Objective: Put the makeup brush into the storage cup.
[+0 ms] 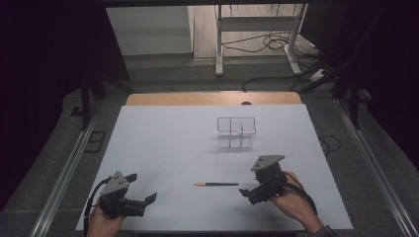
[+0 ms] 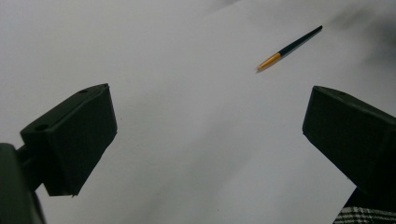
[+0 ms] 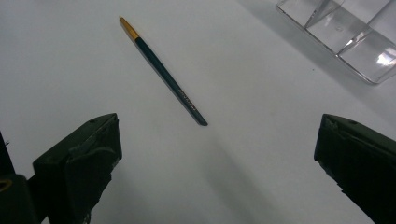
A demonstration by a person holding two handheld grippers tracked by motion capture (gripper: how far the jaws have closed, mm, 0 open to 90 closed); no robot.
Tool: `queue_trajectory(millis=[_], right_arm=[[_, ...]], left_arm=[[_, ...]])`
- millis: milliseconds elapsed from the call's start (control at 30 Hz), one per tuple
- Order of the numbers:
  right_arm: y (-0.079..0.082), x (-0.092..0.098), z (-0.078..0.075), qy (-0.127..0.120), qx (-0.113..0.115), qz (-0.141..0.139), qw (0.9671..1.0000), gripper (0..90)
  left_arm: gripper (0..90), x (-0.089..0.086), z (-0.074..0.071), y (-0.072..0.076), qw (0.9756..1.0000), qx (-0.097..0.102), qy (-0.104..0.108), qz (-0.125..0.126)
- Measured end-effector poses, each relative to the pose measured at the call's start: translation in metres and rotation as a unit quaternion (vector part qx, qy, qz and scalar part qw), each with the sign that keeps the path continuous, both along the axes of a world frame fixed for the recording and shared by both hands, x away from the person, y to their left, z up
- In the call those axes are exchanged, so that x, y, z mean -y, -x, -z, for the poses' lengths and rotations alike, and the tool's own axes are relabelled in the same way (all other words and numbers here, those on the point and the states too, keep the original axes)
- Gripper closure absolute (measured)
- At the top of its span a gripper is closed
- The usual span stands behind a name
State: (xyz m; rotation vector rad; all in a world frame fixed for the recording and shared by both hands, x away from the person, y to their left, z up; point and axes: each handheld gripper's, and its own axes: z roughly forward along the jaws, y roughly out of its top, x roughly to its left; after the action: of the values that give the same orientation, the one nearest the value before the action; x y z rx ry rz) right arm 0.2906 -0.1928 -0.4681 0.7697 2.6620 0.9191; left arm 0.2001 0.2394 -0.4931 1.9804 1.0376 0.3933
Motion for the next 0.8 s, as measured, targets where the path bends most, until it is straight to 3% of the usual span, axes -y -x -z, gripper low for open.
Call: queue_trajectory(millis=[267, 800], right_arm=[[-0.005, -0.013, 0.003, 0.018, -0.009, -0.024, 0.9995, 3.2], [-0.015, -0.032, 0.009, 0.045, -0.025, -0.042, 0.9978, 0.4]], left_arm=[[3.3, -0.001, 0.0, 0.0, 1.0, 0.0, 0.001, -0.001], [3.3, -0.001, 0.001, -0.001, 1.0, -0.005, -0.001, 0.0]])
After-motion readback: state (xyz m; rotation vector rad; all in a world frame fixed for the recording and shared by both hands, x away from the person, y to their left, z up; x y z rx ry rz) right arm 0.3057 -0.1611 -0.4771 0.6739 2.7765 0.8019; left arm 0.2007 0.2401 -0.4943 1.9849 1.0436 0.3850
